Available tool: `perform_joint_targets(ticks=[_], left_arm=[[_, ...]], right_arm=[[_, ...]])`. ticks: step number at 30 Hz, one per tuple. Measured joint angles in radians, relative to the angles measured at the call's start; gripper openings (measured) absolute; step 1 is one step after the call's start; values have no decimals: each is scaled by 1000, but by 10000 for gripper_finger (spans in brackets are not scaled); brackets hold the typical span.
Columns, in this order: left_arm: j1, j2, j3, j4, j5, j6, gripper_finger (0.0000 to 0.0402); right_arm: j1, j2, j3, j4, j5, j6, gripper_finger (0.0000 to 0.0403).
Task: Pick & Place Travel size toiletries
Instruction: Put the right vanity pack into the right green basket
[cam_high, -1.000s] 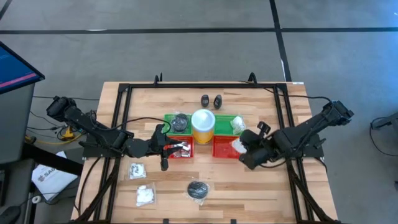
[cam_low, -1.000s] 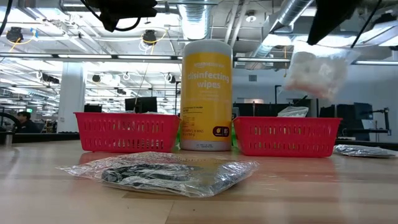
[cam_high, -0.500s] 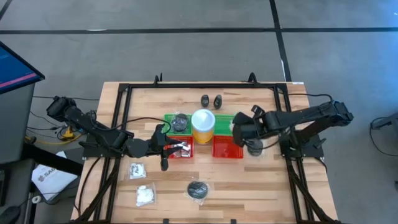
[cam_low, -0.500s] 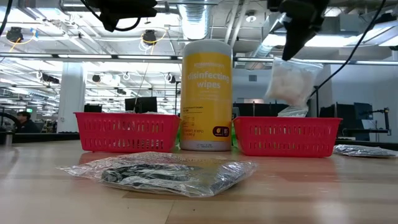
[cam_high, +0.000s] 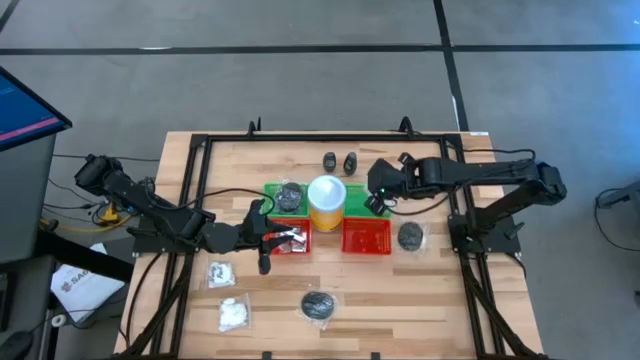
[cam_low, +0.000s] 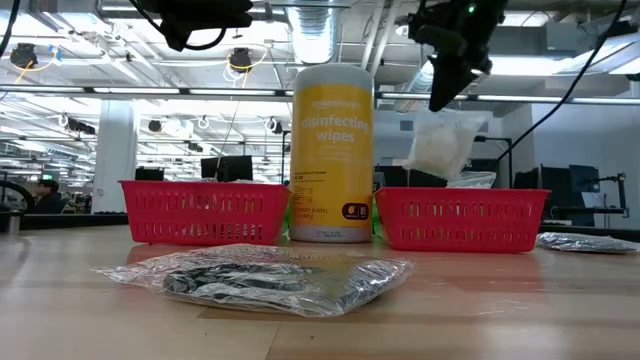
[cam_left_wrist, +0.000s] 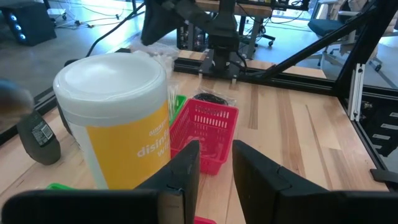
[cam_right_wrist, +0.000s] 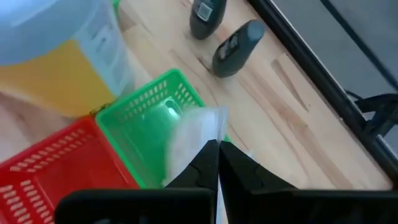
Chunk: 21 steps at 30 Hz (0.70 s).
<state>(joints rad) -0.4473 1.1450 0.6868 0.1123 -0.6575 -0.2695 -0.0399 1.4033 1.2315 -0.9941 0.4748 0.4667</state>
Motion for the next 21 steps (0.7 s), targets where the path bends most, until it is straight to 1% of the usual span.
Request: perform_joint_targets(ticks=[3, 9, 14, 21], left_arm=[[0, 0, 0, 0, 0, 0, 88], [0, 0, 0, -5, 0, 0, 88], [0, 0, 0, -6, 0, 0, 88], [0, 0, 0, -8, 0, 0, 88]], right_arm=[[-36, 0, -30, 35, -18, -7, 0], [-100, 0, -92, 121, -89, -21, 0], [-127, 0, -100, 129, -106, -16, 0], [-133, 9, -102, 139, -108, 24, 0]])
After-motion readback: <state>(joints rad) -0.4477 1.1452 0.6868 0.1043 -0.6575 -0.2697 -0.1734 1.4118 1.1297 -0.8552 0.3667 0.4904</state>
